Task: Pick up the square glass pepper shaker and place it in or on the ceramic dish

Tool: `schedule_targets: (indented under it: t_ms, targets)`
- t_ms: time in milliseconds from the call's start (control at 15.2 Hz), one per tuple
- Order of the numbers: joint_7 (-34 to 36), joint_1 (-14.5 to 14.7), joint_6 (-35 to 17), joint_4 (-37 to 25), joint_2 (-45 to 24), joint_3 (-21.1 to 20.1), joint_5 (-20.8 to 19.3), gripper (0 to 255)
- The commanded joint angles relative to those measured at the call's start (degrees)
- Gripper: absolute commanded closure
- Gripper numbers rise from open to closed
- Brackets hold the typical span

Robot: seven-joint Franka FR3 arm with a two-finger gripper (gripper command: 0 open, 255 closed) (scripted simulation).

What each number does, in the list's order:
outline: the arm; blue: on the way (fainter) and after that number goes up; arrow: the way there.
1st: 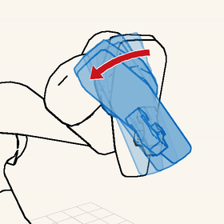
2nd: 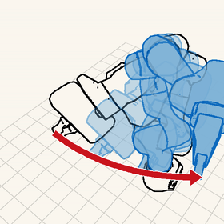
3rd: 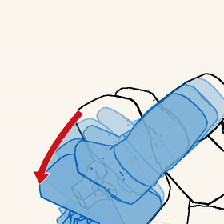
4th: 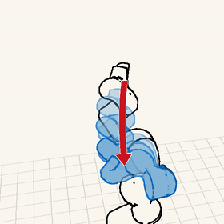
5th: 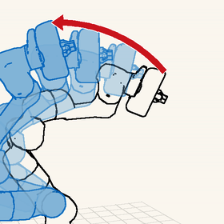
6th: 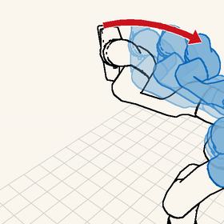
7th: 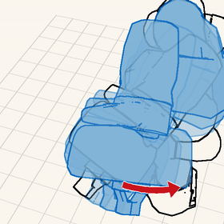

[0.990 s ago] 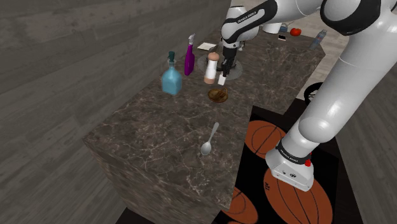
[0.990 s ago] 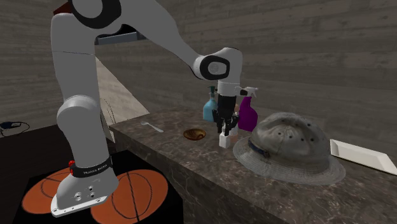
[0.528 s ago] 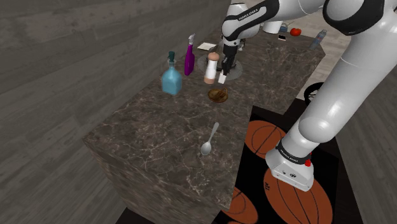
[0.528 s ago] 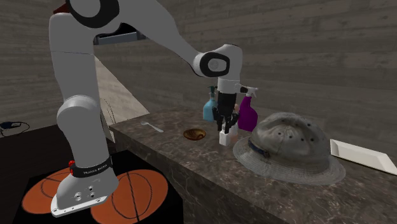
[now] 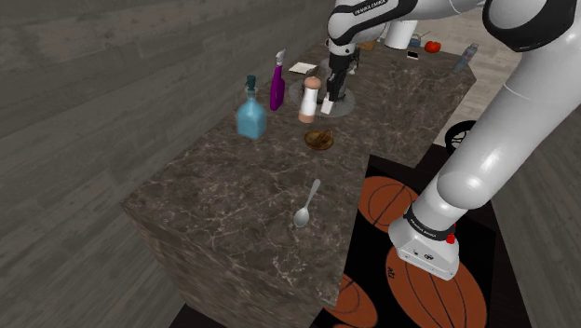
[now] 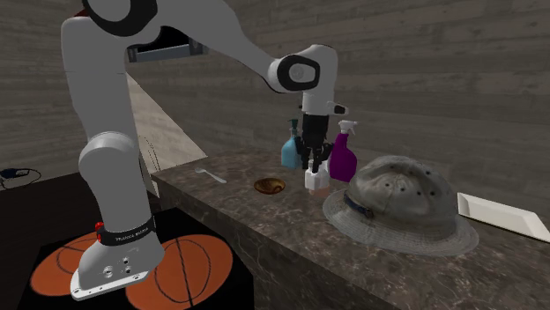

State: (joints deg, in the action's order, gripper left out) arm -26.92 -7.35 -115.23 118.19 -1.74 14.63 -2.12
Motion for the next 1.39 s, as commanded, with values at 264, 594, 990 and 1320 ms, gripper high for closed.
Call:
schedule_targets:
  t_ms: [264, 594, 990, 1320]
  targets:
    - [0.2, 0.1, 4.5, -2.9, 1.6, -0.1, -0.4, 255]
    - [0.2, 0.2, 8.3, -5.7, 2.6, -0.1, -0.5, 255]
    - [3.9, 1.8, 10.5, -2.6, 7.9, -2.0, -1.4, 255]
    - [10.1, 4.1, 12.3, 3.3, 15.5, -5.6, -1.6, 255]
